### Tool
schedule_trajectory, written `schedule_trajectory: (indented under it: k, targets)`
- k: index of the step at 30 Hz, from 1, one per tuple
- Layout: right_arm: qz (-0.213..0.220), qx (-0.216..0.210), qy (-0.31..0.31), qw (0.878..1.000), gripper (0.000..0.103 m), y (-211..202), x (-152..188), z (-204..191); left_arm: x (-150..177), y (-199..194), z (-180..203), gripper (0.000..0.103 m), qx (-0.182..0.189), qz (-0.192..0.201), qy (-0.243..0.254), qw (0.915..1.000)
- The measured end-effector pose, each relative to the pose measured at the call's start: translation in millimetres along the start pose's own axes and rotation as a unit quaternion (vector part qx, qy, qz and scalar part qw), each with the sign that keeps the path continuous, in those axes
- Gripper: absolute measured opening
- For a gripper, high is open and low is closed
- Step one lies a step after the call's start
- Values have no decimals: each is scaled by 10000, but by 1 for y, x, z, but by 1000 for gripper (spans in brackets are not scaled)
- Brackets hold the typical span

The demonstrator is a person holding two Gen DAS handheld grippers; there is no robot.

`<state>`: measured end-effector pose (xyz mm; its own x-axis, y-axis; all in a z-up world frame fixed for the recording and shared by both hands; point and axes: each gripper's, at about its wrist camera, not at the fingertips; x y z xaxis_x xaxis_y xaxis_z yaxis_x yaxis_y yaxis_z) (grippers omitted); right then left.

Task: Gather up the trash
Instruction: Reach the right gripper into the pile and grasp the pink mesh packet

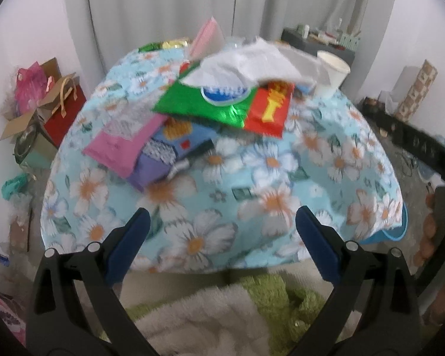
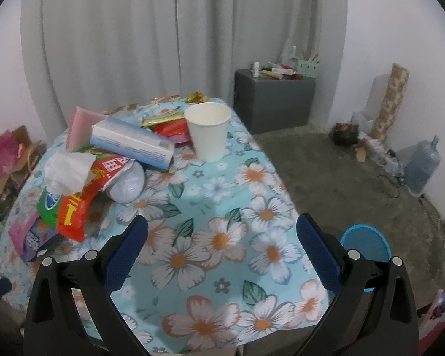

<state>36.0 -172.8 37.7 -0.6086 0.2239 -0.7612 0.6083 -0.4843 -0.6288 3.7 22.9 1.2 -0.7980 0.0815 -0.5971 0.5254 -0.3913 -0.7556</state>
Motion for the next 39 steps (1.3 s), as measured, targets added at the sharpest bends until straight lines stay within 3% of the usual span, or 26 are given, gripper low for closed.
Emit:
schedule_trajectory:
  k: [5, 9, 17, 21, 26, 32, 36, 39]
  targets:
    - [90, -218, 162, 9996, 98, -7, 1, 11, -13, -9, -13, 94, 148, 320, 221, 9991]
    - [63, -310, 291, 9991, 98, -6, 2, 19, -20, -14, -22, 94, 818, 446, 409, 9948]
    - [-322, -934, 618, 9932, 98, 9, -10, 32, -44, -32, -43, 94, 1823, 854, -51, 9795]
    - [-463, -1331, 805, 9867, 97, 17, -22, 36, -60, -42, -58, 94, 1908, 1127, -217, 9749]
    - [-507, -1558, 965, 9818, 97, 25, -36, 38, -92, -54, -71, 94, 1593, 1563, 105, 9747]
    - [-539, -1820, 1138, 9752, 94, 37, -59, 42, -132, -50, -84, 94, 1723, 1491, 86, 9737]
    - [-461, -2010, 1073, 9726, 91, 42, -83, 43, -168, -22, -104, 94, 2005, 921, -381, 9746]
    - [-436, -2410, 926, 9651, 90, 45, -108, 34, -197, 3, -127, 94, 2217, 465, -847, 9703]
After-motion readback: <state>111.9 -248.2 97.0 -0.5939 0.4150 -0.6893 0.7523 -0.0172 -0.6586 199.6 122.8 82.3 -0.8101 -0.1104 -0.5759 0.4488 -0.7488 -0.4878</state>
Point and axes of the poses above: each gripper's, at about its wrist camera, not at the fingertips, and y roughly the way its jaws point, z to its right, x to its underside, and after that the axes turned 15 degrees about x, right-handed
